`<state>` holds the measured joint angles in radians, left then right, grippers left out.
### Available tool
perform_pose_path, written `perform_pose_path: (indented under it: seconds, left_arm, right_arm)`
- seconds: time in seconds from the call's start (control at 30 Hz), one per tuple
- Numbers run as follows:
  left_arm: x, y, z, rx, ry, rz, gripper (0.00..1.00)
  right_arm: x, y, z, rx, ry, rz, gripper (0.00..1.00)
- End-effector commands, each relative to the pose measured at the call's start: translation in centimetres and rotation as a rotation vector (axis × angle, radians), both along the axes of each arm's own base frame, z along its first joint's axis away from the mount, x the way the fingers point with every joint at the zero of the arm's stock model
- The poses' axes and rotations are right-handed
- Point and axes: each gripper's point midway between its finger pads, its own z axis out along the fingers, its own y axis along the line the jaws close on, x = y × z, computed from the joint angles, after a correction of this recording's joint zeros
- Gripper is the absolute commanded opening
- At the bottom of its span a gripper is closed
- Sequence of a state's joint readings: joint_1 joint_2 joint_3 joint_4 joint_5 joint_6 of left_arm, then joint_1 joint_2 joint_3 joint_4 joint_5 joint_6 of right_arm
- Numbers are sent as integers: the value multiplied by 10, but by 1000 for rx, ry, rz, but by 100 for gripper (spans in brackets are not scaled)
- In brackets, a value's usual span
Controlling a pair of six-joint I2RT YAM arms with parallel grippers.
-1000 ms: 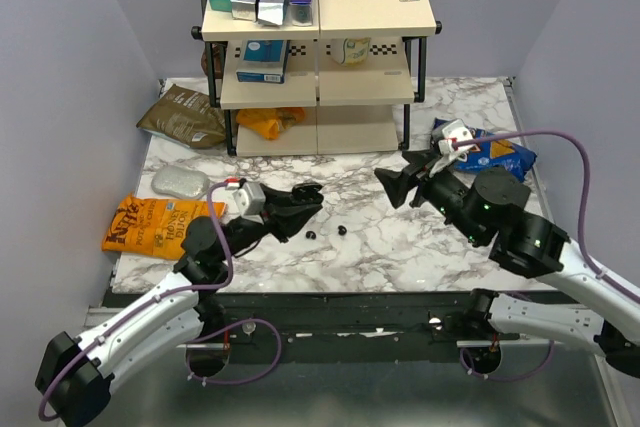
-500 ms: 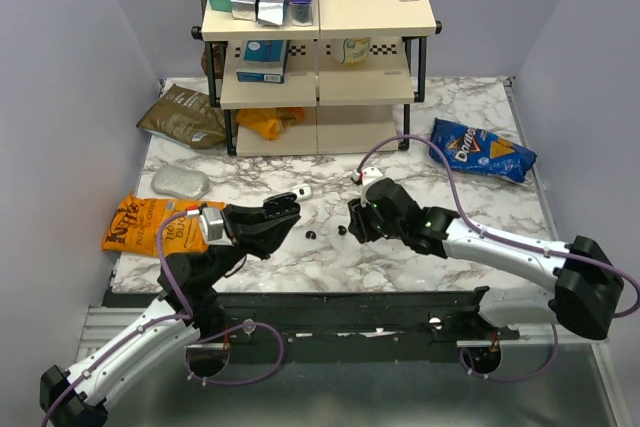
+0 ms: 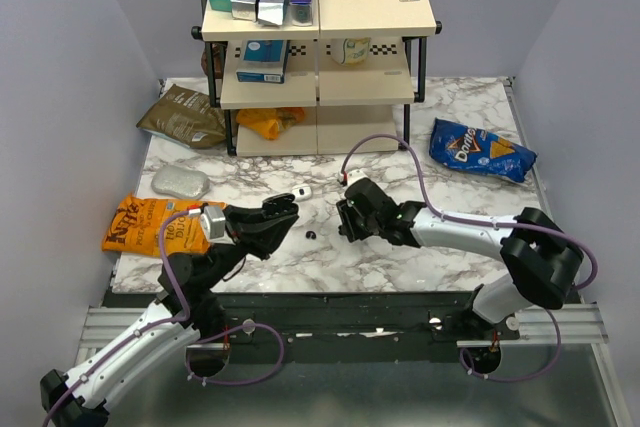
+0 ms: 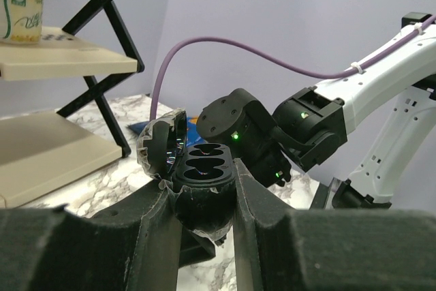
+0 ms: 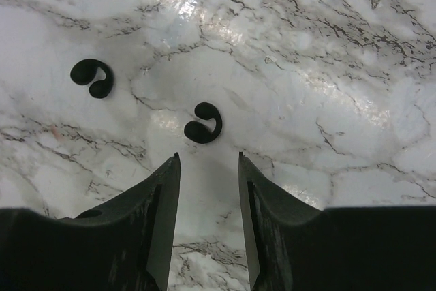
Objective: Insert the wireless bluetooth earbuds into the charging case
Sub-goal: Pick up the earbud from the center of the board.
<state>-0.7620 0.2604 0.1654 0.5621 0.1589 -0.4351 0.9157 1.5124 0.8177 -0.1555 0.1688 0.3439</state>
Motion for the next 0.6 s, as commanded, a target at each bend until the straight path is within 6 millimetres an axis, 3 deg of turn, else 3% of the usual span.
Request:
perform_pose_path:
  seconds: [0.0,0.57]
  left_arm:
    - [3,1,4,2,13,19,0]
    - [7,-6,-4,32,27,13,0]
  right_arm:
    - [26,1,10,32,-36,-87,48]
    - [31,6,-11,3,9,-49,48]
